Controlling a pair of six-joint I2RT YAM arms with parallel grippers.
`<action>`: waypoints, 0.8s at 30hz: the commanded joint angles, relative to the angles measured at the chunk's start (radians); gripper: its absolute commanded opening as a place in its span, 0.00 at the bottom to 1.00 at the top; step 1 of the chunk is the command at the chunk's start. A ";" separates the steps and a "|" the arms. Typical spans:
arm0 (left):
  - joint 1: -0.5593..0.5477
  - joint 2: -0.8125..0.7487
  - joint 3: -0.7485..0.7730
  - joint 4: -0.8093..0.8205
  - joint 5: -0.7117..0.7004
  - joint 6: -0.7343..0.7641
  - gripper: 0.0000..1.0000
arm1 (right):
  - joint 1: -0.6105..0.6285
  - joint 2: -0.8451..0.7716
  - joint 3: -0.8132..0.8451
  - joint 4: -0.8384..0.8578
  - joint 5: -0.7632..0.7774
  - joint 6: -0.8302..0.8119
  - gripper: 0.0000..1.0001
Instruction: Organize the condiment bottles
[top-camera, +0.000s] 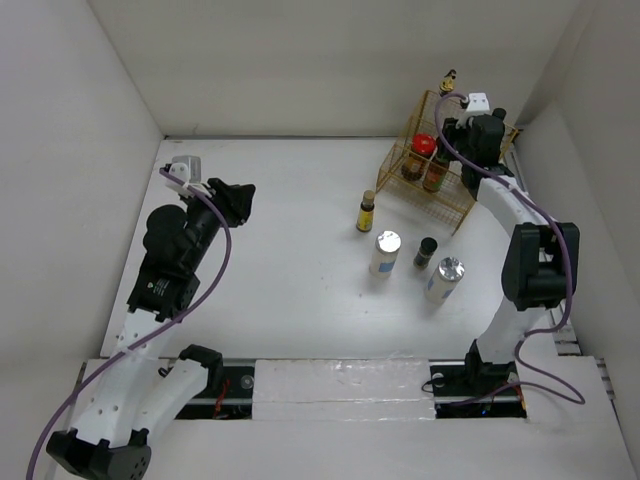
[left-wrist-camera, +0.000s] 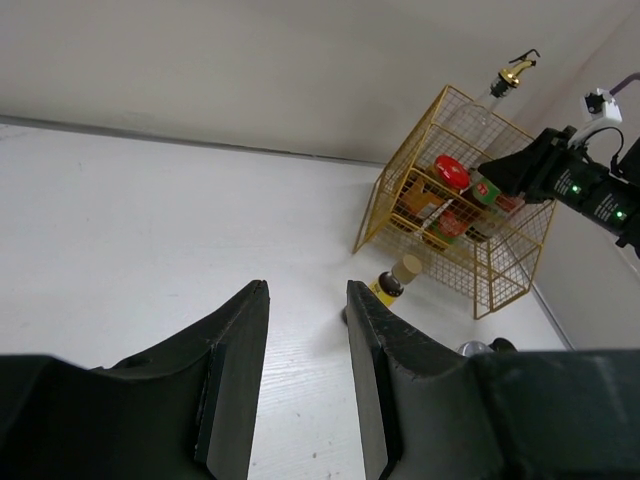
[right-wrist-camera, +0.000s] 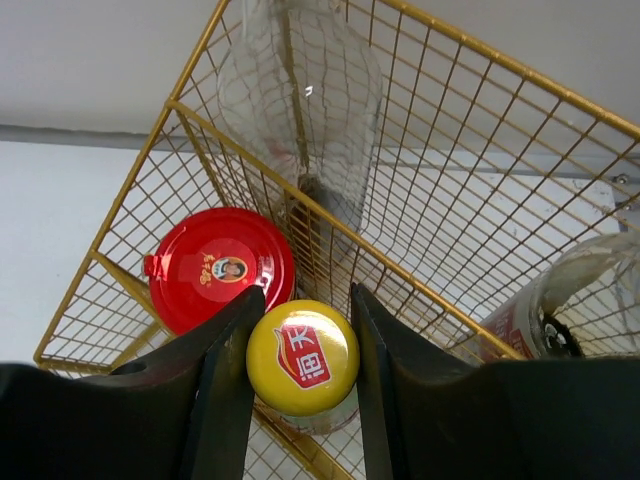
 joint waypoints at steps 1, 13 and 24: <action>-0.001 -0.001 0.035 0.042 0.015 0.003 0.33 | 0.004 -0.032 -0.004 0.150 0.000 0.037 0.37; -0.001 -0.012 0.035 0.042 0.024 0.003 0.34 | 0.047 -0.235 -0.059 0.098 0.044 0.048 0.89; -0.001 -0.012 0.026 0.042 0.037 -0.006 0.36 | 0.458 -0.549 -0.386 -0.120 0.113 0.047 0.93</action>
